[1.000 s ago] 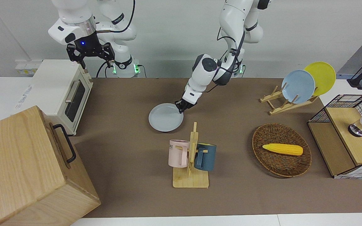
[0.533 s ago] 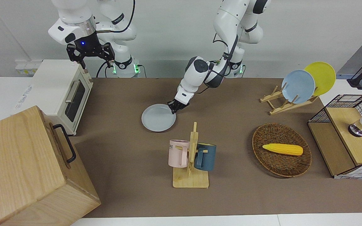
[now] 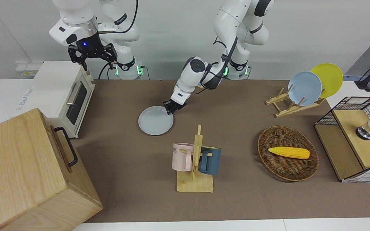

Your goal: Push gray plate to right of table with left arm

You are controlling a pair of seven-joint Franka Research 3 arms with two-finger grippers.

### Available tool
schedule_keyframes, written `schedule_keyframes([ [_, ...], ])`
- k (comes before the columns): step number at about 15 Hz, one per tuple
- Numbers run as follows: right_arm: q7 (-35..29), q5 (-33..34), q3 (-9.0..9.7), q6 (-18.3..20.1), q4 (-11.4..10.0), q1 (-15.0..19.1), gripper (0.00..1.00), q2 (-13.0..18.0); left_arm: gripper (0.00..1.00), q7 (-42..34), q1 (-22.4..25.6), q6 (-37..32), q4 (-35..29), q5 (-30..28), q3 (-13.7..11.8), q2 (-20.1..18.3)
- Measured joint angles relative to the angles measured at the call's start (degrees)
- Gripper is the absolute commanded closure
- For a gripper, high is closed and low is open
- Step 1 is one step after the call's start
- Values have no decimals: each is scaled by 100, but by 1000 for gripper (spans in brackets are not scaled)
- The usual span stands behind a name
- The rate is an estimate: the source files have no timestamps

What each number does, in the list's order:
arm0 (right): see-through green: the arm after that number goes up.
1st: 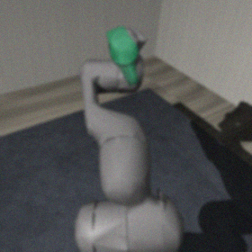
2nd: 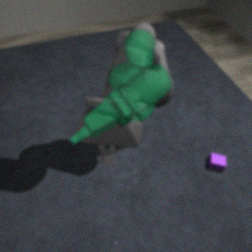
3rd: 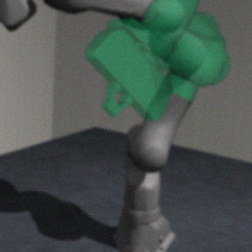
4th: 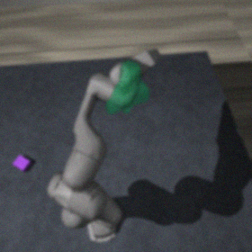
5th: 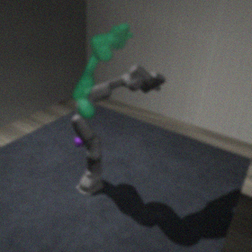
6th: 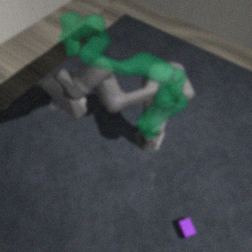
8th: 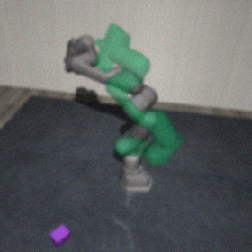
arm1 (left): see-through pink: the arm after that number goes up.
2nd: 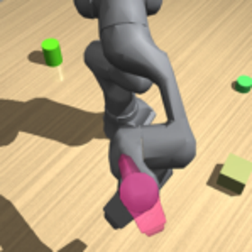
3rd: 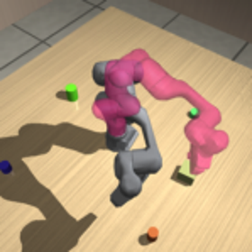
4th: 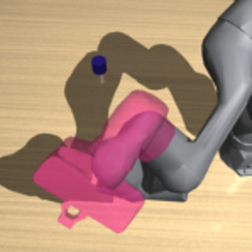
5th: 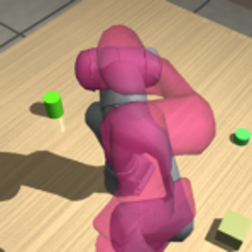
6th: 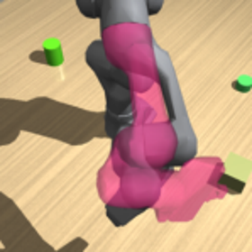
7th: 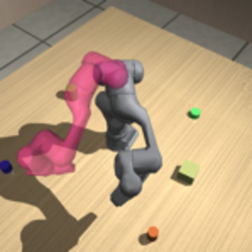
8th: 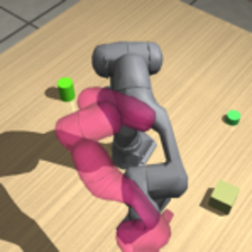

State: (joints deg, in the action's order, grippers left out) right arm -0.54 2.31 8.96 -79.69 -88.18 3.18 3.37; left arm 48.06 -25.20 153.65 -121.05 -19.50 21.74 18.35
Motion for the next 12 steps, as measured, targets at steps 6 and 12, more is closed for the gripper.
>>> schedule_keyframes([
  [6,0,0,0,0,0,0,5,0,5,30,2,-989,124,750,-406,-310],
  [12,0,0,0,0,0,0,5,0,5,-2016,28,-2872,186,977,-2275,-1699],
])
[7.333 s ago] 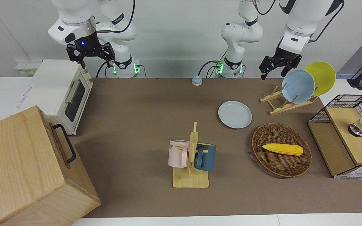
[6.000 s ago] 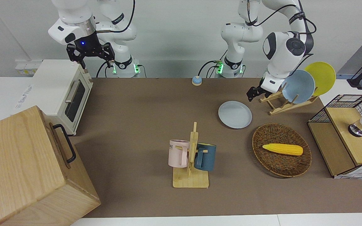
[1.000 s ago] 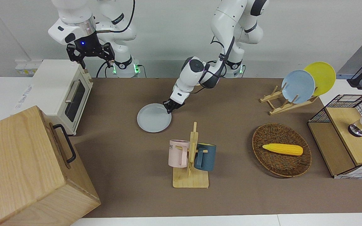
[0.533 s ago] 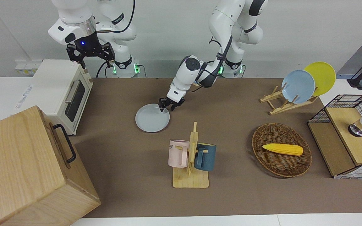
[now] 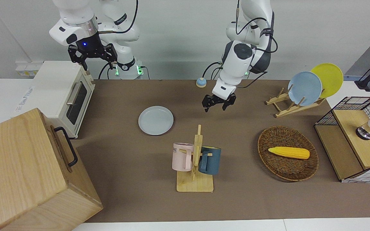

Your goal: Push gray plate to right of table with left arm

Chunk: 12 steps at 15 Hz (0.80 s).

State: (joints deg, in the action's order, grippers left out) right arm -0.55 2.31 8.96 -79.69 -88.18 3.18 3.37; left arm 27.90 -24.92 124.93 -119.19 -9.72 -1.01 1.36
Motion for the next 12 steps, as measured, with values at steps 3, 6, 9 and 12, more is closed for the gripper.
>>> schedule_keyframes([
  [3,0,0,0,0,0,0,5,0,5,-721,3,-575,51,484,-719,-382],
  [6,0,0,0,0,0,0,5,0,5,-975,2,-1200,353,750,-1092,-590],
  [9,0,0,0,0,0,0,5,0,5,-1247,1,-2227,1035,805,-1420,-731],
  [12,0,0,0,0,0,0,5,0,5,-1268,0,-3191,1789,831,-1785,-820],
])
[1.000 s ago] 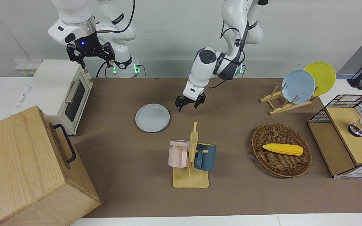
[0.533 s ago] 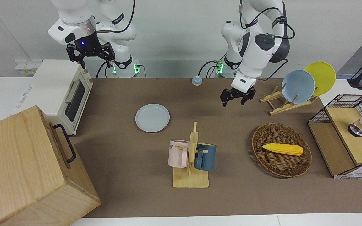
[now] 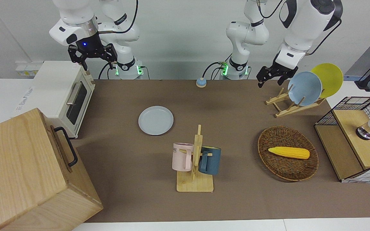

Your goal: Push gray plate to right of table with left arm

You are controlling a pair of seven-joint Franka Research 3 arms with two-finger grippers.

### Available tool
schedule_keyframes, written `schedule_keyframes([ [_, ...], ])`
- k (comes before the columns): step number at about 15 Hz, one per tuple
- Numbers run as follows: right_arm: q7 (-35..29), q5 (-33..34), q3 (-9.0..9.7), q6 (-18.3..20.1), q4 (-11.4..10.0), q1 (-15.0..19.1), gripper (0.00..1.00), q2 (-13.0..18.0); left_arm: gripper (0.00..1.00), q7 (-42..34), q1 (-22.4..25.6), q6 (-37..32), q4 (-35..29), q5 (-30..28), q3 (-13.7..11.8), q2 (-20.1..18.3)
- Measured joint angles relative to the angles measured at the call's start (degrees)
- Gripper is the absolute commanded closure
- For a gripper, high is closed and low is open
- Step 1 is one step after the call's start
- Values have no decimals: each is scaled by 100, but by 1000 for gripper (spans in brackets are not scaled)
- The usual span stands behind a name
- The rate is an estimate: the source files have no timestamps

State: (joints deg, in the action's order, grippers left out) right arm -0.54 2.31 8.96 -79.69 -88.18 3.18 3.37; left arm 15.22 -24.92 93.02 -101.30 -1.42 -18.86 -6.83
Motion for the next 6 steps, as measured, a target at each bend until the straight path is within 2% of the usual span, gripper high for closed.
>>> schedule_keyframes([
  [2,0,0,0,0,0,0,5,0,5,0,0,-165,252,1,-115,-20],
  [6,0,0,0,0,0,0,5,0,5,0,-5,-174,291,1,-112,-3],
])
